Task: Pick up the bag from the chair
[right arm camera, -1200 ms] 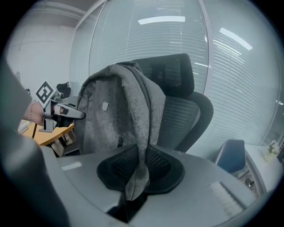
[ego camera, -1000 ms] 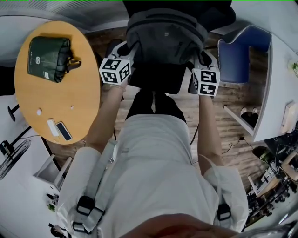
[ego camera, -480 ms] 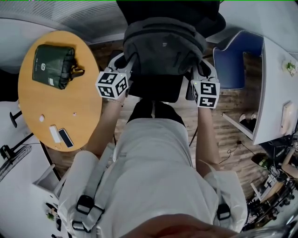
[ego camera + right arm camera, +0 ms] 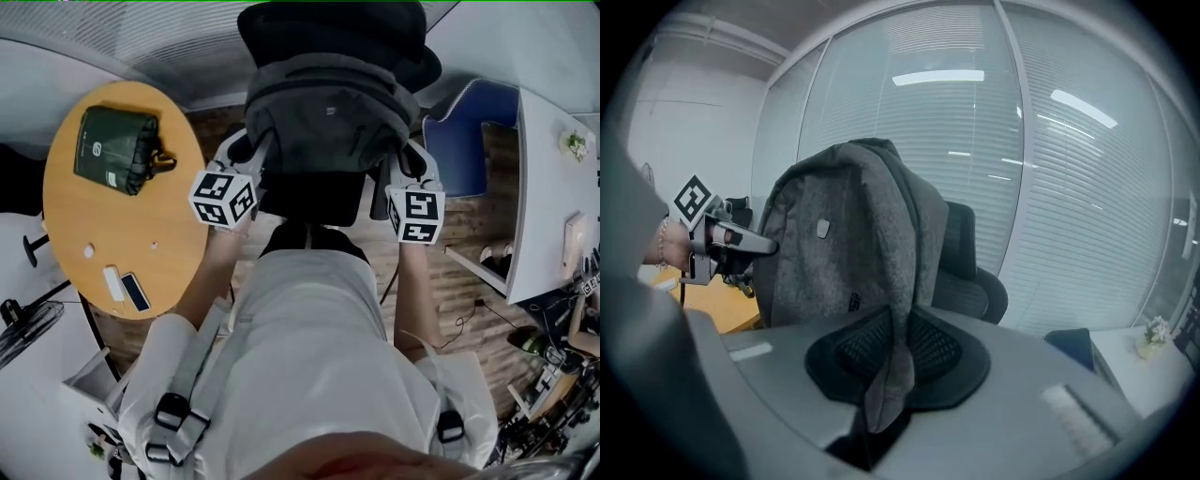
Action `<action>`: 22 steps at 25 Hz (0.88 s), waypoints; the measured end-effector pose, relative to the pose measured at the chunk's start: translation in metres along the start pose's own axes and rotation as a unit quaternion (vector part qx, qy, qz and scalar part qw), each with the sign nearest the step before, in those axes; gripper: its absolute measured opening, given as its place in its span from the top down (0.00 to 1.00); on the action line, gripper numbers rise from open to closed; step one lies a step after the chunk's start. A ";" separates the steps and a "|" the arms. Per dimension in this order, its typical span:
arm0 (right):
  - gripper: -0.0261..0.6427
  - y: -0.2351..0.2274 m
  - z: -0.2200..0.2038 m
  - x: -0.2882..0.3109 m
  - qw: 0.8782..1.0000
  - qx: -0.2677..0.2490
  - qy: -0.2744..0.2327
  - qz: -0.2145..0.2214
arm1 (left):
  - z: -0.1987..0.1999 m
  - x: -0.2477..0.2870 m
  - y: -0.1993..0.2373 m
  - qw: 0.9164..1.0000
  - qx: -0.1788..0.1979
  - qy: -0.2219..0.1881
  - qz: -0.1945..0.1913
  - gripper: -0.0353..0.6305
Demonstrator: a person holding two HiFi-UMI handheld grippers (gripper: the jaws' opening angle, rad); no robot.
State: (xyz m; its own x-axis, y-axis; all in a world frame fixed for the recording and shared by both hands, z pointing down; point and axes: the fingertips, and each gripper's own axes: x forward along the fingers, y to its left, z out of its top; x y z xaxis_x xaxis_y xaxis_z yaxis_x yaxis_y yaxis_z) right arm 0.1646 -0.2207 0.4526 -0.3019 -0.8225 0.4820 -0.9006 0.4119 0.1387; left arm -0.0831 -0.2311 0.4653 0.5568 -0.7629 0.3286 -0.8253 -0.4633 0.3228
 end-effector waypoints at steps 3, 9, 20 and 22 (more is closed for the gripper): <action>0.89 -0.001 0.011 -0.010 1.000 -0.004 -0.007 -0.003 | 0.011 -0.007 -0.007 1.000 0.004 -0.008 0.000 0.84; 0.89 -0.004 0.032 -0.032 1.000 -0.009 -0.023 -0.008 | 0.032 -0.021 -0.023 1.000 0.013 -0.023 -0.003 0.84; 0.89 0.002 0.062 -0.068 0.999 -0.016 -0.046 -0.003 | 0.062 -0.050 -0.043 0.999 0.022 -0.037 -0.007 0.85; 0.89 0.002 0.066 -0.073 0.999 -0.016 -0.049 -0.003 | 0.068 -0.055 -0.048 0.999 0.026 -0.040 -0.008 0.85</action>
State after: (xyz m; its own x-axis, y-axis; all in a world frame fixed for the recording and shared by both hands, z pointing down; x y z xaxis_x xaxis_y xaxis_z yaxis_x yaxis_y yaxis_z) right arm 0.1644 -0.1854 0.3605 -0.3268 -0.8588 0.3945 -0.8925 0.4177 0.1702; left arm -0.0808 -0.1978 0.3713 0.5626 -0.7876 0.2514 -0.8212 -0.4971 0.2803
